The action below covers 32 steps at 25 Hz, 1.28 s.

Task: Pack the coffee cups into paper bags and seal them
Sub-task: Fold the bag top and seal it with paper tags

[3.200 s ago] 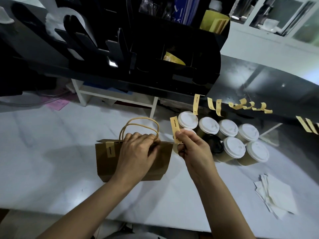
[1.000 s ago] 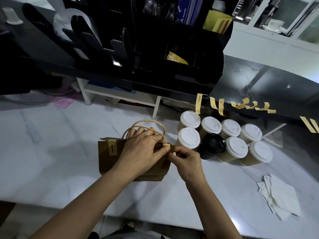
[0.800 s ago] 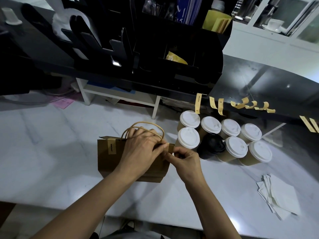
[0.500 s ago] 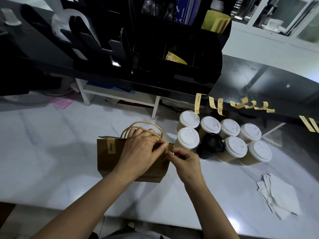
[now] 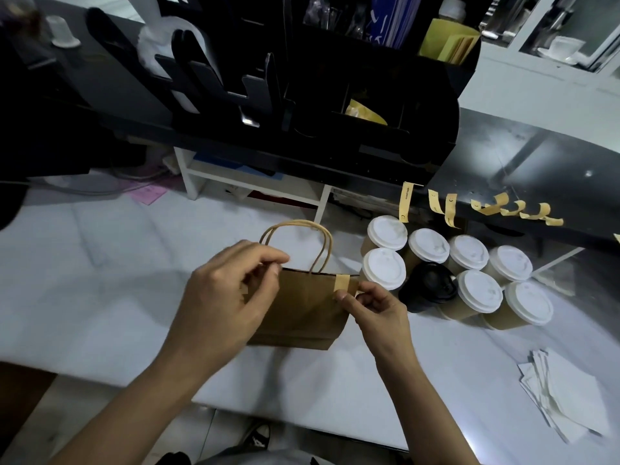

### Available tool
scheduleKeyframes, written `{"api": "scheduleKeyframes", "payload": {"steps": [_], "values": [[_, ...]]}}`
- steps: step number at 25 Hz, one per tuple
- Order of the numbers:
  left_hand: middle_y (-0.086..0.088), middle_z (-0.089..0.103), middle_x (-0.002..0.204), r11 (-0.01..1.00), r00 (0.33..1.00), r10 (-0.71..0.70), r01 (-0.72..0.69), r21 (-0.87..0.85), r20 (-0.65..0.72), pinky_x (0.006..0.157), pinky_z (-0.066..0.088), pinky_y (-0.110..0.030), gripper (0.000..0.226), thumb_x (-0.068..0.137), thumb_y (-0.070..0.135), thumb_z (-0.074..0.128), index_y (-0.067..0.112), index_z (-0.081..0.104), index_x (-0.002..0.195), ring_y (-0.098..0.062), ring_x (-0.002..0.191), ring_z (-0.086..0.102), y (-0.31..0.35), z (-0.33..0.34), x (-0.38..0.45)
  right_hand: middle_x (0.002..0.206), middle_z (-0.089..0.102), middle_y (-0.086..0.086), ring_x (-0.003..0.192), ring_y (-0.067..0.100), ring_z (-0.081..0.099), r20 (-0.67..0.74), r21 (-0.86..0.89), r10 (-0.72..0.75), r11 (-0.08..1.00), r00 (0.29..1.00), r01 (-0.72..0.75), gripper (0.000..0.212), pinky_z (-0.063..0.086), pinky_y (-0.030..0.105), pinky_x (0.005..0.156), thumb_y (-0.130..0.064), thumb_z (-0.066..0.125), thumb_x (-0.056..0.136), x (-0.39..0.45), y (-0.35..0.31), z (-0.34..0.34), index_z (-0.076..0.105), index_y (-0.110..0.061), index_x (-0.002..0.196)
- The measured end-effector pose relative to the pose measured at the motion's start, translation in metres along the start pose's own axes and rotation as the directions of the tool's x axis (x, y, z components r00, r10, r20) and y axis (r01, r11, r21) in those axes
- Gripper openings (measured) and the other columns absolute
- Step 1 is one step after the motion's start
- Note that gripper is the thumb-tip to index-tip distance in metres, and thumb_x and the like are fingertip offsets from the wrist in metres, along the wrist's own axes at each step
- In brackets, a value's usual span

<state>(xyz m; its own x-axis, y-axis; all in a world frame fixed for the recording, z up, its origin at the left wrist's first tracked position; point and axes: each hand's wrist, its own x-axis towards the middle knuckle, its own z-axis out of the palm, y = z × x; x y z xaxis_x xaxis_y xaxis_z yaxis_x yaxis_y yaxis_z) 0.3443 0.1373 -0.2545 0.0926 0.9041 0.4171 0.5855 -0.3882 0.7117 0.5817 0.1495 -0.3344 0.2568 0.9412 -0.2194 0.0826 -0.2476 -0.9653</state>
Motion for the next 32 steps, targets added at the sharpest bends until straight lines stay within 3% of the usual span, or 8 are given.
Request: {"api": "scheduleKeyframes", "payload": {"steps": [3,6,9,12,17,23,26,32], "values": [[0.012,0.065,0.101,0.988,0.980,-0.154,0.150,-0.039,-0.129,0.078,0.049,-0.010,0.023,0.092,0.011,0.064,0.023,0.066,0.112,-0.006,0.093,0.062,-0.024,-0.015,-0.009,0.076,0.066,0.002,0.068,0.012,0.064,-0.011,0.003,-0.005,1.000,1.000,0.005,0.026,0.050,0.018,0.059,-0.024,0.089,0.076,-0.002,0.003,-0.001,0.073,-0.029,0.096],[0.010,0.064,0.109,0.936,0.917,-0.346,0.322,-0.143,-0.199,0.073,0.049,-0.014,0.033,0.092,0.011,0.066,0.029,0.060,0.119,-0.009,0.093,0.061,-0.052,-0.020,-0.017,0.098,0.070,0.006,0.086,0.019,0.069,-0.025,-0.025,-0.014,1.000,1.000,0.014,0.039,0.059,0.030,0.074,-0.021,0.090,0.075,-0.005,0.008,0.000,0.068,-0.031,0.106],[0.008,0.057,0.123,0.860,0.861,-0.500,0.482,-0.167,-0.091,0.075,0.044,-0.018,0.047,0.091,0.014,0.069,0.038,0.050,0.127,-0.007,0.103,0.057,-0.073,-0.012,-0.029,0.112,0.069,-0.003,0.102,0.011,0.068,-0.005,-0.074,-0.035,0.997,0.999,0.035,0.050,0.057,0.030,0.082,-0.014,0.085,0.077,-0.010,0.013,0.003,0.063,-0.037,0.116],[0.005,0.052,0.131,0.788,0.807,-0.589,0.584,-0.196,0.039,0.081,0.043,-0.021,0.057,0.091,0.015,0.070,0.038,0.045,0.137,-0.014,0.113,0.054,-0.087,0.000,-0.040,0.113,0.068,-0.015,0.101,-0.005,0.065,0.021,-0.075,-0.032,0.997,0.999,0.033,0.058,0.054,0.015,0.072,-0.007,0.080,0.080,-0.015,0.018,0.008,0.058,-0.047,0.115],[0.009,0.054,0.134,0.766,0.799,-0.580,0.601,-0.230,0.155,0.091,0.043,-0.029,0.061,0.092,0.016,0.066,0.041,0.042,0.142,-0.011,0.122,0.052,-0.098,0.002,-0.047,0.119,0.066,-0.016,0.105,0.000,0.065,0.069,-0.064,0.005,0.998,0.998,0.000,0.057,0.054,0.015,0.073,-0.010,0.077,0.083,-0.023,0.027,0.017,0.055,-0.039,0.127],[0.017,0.056,0.129,0.756,0.784,-0.546,0.613,-0.230,0.296,0.075,0.045,-0.009,0.056,0.094,0.019,0.064,0.049,0.042,0.135,-0.007,0.118,0.057,-0.101,0.003,-0.048,0.122,0.067,-0.013,0.107,0.005,0.066,0.055,-0.093,0.030,0.995,0.998,-0.025,0.055,0.053,0.021,0.079,-0.011,0.072,0.087,-0.027,0.031,0.021,0.054,-0.043,0.129],[0.020,0.054,0.132,0.755,0.770,-0.517,0.616,-0.225,0.374,0.078,0.045,-0.011,0.056,0.096,0.022,0.064,0.052,0.040,0.137,-0.002,0.114,0.057,-0.102,0.003,-0.049,0.123,0.067,-0.009,0.111,0.012,0.066,0.058,-0.116,0.067,0.991,0.996,-0.060,0.053,0.053,0.028,0.083,-0.016,0.071,0.089,-0.030,0.033,0.025,0.052,-0.038,0.133],[0.026,0.053,0.129,0.768,0.794,-0.486,0.587,-0.255,0.365,0.075,0.046,-0.009,0.062,0.095,0.022,0.066,0.063,0.038,0.131,0.001,0.112,0.059,-0.101,0.004,-0.046,0.118,0.070,-0.008,0.108,0.015,0.067,0.029,-0.127,0.036,0.991,0.999,-0.032,0.053,0.057,0.034,0.088,-0.015,0.071,0.090,-0.032,0.029,0.031,0.052,-0.038,0.134]]}}
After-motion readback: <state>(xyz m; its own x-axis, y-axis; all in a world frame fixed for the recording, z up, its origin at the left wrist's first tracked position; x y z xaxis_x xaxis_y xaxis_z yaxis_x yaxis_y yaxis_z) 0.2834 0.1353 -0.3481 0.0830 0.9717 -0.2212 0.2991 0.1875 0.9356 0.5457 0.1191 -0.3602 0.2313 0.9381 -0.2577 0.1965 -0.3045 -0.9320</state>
